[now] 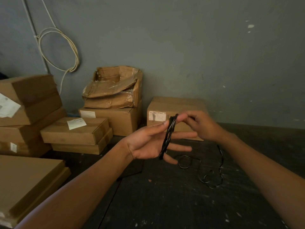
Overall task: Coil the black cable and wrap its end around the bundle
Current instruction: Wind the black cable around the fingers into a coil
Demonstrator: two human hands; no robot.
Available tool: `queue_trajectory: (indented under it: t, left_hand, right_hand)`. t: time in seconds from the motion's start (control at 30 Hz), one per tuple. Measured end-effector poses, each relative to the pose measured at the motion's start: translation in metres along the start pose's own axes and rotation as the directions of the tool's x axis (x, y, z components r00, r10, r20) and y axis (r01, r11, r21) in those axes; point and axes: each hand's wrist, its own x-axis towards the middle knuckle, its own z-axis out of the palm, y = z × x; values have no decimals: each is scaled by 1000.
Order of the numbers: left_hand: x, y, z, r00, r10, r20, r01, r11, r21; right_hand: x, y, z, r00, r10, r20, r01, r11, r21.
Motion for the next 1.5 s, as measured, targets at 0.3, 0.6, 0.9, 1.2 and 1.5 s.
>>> queue_trajectory:
  t: [0.3,0.6,0.9,1.2,1.5]
  left_hand:
    - [13,20,3,994,106,19,-106,994,-19]
    - [16,28,-9,984,155,-88,-157,987,-19]
    - [10,9,-29,951,125,-282,-139,990,-30]
    - [-1,-11,-38,953,59,-298,-71,997,-28]
    - [-7,-12,-33,938,-41,-343,47,999,9]
  right_hand:
    - [-39,9,95,989,69,132,-78,995,62]
    - [-51,1,112,940,100,327,-81,994,-71]
    - [-57,-41,88,934,-77,350,166,959,-231]
    - [-29,-61,17,964,-123,234,182,950,-252]
    - [-5,-59,-14,964,71,257,-132,965,226]
